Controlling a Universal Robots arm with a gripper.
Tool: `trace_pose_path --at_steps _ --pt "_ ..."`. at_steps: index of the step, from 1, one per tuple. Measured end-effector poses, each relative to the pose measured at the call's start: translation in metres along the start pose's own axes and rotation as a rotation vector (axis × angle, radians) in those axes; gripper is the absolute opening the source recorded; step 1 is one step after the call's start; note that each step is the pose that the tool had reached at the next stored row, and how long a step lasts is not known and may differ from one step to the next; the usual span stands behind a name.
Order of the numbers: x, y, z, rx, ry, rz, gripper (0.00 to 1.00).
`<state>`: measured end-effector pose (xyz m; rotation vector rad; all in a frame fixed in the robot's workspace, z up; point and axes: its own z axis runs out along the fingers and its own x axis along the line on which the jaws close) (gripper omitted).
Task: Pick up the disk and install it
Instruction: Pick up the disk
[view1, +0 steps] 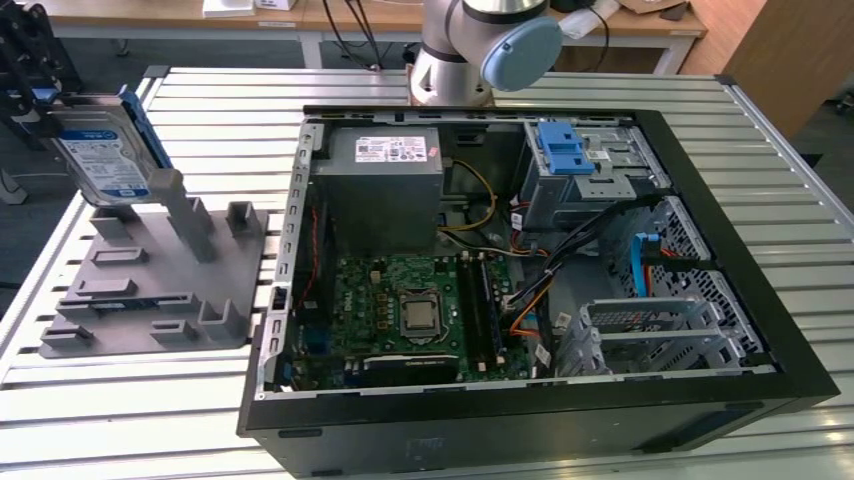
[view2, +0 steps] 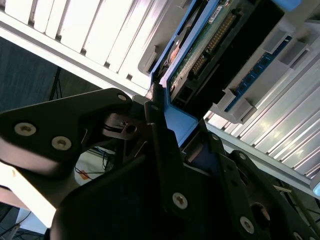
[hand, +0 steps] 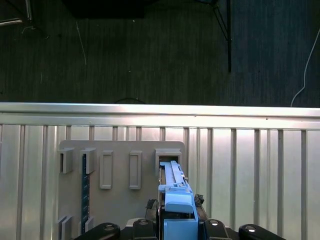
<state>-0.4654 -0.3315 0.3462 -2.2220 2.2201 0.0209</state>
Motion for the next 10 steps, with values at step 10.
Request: trace_pose_path --at_steps 10 --pt "-0.0001 -0.0006 -0.0047 0.0000 0.0000 0.000 0.36"
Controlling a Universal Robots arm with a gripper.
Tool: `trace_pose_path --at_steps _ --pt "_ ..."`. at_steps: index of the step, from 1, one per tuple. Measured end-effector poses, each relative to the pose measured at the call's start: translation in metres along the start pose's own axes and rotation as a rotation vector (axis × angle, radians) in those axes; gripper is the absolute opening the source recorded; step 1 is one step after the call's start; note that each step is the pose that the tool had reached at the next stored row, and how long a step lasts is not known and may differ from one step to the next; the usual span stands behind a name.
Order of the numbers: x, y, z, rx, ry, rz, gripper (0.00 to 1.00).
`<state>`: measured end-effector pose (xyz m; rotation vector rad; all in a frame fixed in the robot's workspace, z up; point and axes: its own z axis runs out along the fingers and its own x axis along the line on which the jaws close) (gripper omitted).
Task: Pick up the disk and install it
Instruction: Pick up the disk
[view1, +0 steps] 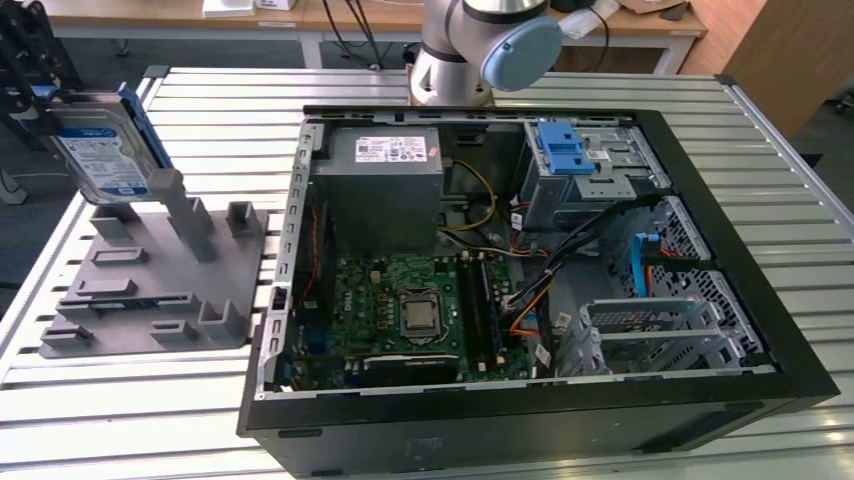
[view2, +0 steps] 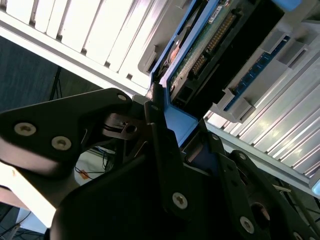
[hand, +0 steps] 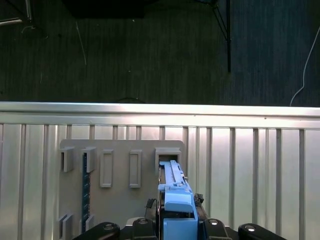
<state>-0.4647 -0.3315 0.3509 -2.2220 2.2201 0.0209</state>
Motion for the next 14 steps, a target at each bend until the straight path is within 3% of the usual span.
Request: trace_pose_path --at_steps 1,2,14 --pt "0.0000 0.0000 -0.0020 0.0000 -0.0001 0.000 0.36" --pt "-0.0001 0.0001 -0.0091 0.0000 0.0001 0.000 0.36" --pt "-0.0002 0.0002 -0.0234 0.0000 0.0000 0.000 0.36"
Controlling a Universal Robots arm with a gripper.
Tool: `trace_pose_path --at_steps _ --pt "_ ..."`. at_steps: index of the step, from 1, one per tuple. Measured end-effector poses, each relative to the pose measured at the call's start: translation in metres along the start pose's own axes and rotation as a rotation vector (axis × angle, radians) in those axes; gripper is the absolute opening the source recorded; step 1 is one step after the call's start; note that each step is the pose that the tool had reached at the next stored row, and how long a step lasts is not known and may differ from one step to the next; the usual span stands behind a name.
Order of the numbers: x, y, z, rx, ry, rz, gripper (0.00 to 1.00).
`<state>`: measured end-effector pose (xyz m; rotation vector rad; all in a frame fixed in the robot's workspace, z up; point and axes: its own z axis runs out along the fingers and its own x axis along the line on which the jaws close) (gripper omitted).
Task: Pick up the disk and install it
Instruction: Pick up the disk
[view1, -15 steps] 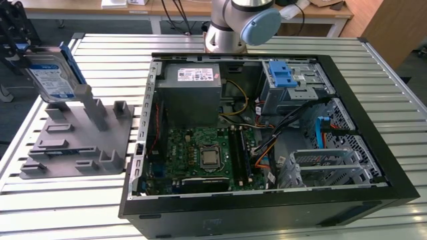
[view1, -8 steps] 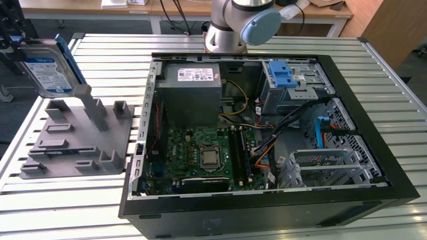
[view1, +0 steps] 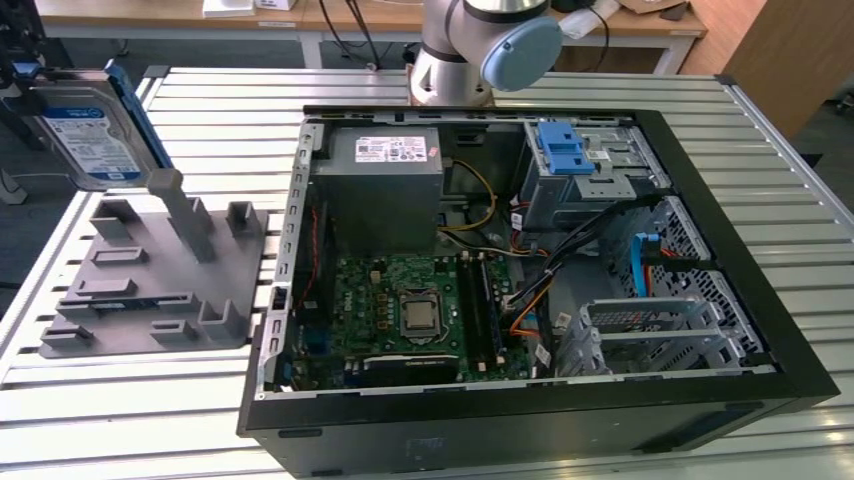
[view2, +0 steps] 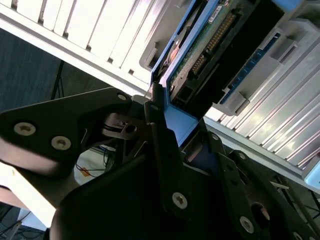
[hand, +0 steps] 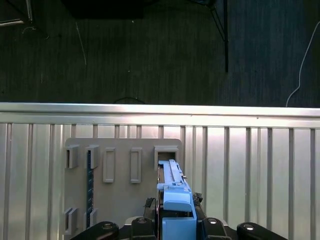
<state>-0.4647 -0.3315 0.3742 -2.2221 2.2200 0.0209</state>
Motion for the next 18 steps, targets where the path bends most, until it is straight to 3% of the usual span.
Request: trace_pose_path --at_steps 10,18 --pt "-0.0001 0.0001 -0.0079 0.0001 -0.0001 0.000 0.36" --pt "-0.0001 0.0001 -0.0094 -0.0002 0.0001 0.000 0.36"
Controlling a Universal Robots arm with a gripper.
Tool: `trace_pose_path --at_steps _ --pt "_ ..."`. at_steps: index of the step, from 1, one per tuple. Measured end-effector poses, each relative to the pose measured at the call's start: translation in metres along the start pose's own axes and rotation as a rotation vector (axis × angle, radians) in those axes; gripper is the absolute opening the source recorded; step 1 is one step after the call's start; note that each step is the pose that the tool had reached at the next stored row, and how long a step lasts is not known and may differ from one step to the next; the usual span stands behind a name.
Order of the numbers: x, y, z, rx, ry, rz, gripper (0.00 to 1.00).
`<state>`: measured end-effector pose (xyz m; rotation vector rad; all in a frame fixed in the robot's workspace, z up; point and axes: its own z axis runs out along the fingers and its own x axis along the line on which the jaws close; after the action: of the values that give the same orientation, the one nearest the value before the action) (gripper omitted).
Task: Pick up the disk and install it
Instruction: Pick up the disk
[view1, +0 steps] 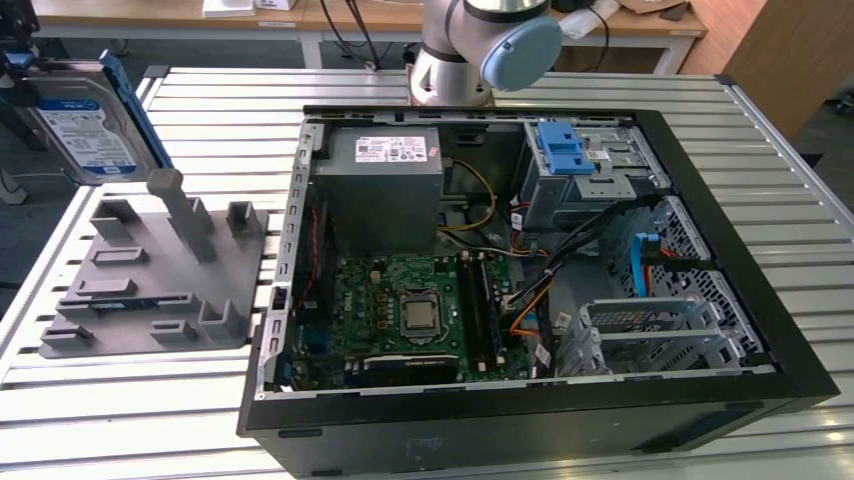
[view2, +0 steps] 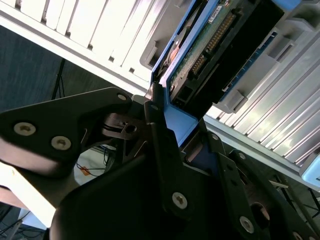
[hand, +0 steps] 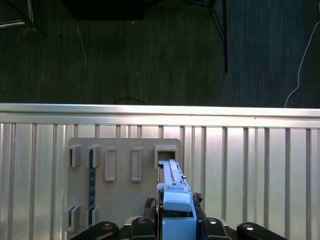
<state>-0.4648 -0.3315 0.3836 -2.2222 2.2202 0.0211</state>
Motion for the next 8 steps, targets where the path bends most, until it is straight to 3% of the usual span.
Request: trace_pose_path --at_steps 8 --pt "-0.0001 0.0000 -0.0047 0.0002 -0.0001 0.000 0.36"
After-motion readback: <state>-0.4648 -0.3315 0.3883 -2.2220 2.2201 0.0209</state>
